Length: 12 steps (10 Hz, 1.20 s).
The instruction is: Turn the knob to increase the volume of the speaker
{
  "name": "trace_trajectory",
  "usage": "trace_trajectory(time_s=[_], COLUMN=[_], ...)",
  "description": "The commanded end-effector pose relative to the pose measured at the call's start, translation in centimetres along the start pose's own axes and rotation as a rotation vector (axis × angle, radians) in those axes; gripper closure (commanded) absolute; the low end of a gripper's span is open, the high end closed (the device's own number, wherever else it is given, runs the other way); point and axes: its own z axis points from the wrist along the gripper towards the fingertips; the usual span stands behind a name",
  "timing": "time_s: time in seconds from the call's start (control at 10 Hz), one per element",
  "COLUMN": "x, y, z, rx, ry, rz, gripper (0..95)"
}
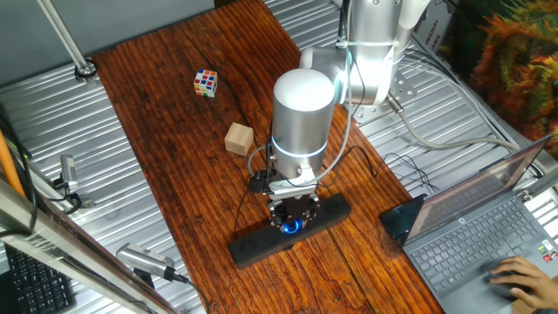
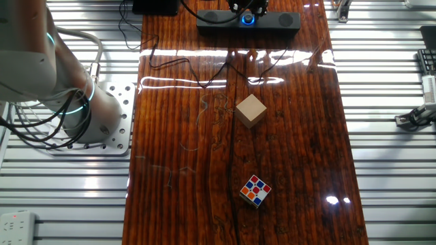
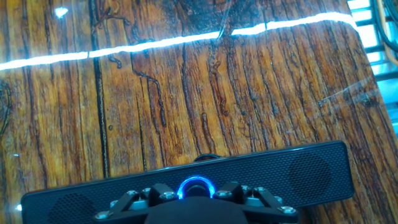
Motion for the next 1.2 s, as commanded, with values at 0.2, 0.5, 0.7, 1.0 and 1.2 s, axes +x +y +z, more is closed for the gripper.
trace_trajectory(time_s=[0.2,0.5,0.7,1.0,1.2], x=[0.03,0.03,0.03,0.03,0.04], y=[0.00,0.00,0.01,0.01,0.01], z=[-0.01,0.00,0.01,0.02,0.03], rx=[0.002,0.003,0.004,0.002,0.004], ry=[0.004,0.019,0.023,0.034,0.040], rz=[0.005,0.014,0.017,0.027,0.034], gripper=[57.0,57.0,57.0,57.0,57.0])
